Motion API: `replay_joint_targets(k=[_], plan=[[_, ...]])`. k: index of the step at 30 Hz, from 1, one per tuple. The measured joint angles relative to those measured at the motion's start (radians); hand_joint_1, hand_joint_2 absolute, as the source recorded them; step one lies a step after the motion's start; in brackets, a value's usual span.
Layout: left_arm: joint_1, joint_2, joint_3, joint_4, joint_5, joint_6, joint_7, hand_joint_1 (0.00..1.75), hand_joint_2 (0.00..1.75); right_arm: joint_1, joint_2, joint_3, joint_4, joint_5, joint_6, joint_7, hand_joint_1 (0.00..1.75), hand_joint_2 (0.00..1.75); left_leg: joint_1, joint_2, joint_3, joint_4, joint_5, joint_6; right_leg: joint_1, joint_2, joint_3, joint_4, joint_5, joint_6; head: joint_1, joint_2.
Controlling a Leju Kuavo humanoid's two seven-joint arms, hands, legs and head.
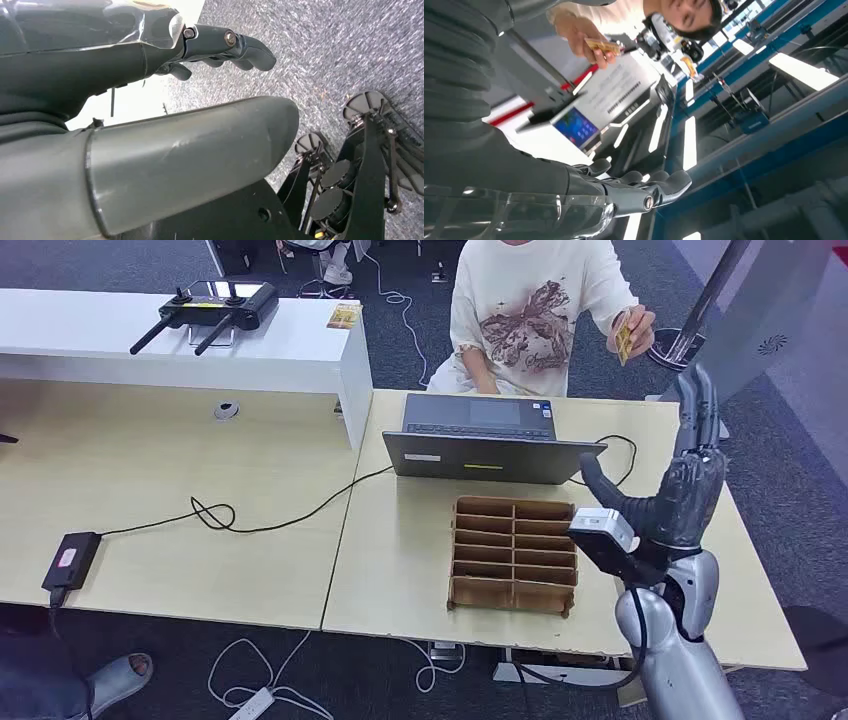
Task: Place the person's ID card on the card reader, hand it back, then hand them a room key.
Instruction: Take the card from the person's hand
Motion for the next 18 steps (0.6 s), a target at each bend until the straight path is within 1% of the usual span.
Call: replay_joint_targets(k=[6,14,18], plan=[[-0.001,0.003,0.000,0.000,-0.004,0.009,0.001,0.00,0.00,-0.145,-0.022,0.035,0.095,0.040,0.003,0.032,0.00,1.75,0.000,-0.001,0.000,0.000,0.001,0.000,0.000,-0.001,0.000,0.000,0.000,0.000,0.000,0.000],[-0.002,0.004,0.000,0.000,-0.005,0.012,0.001,0.00,0.00,-0.185,-0.033,0.057,0.147,0.053,0.007,0.051,0.00,1.75,0.000,-0.001,0.000,0.000,0.001,0.000,0.000,-0.001,0.000,0.000,0.000,0.000,0.000,0.000],[-0.003,0.005,0.000,0.000,-0.007,0.025,0.005,0.00,0.00,-0.241,-0.043,0.081,0.199,0.085,0.063,0.101,0.00,1.75,0.000,-0.001,-0.001,0.000,0.001,0.000,0.000,-0.001,0.000,0.000,0.001,0.000,0.000,0.000]])
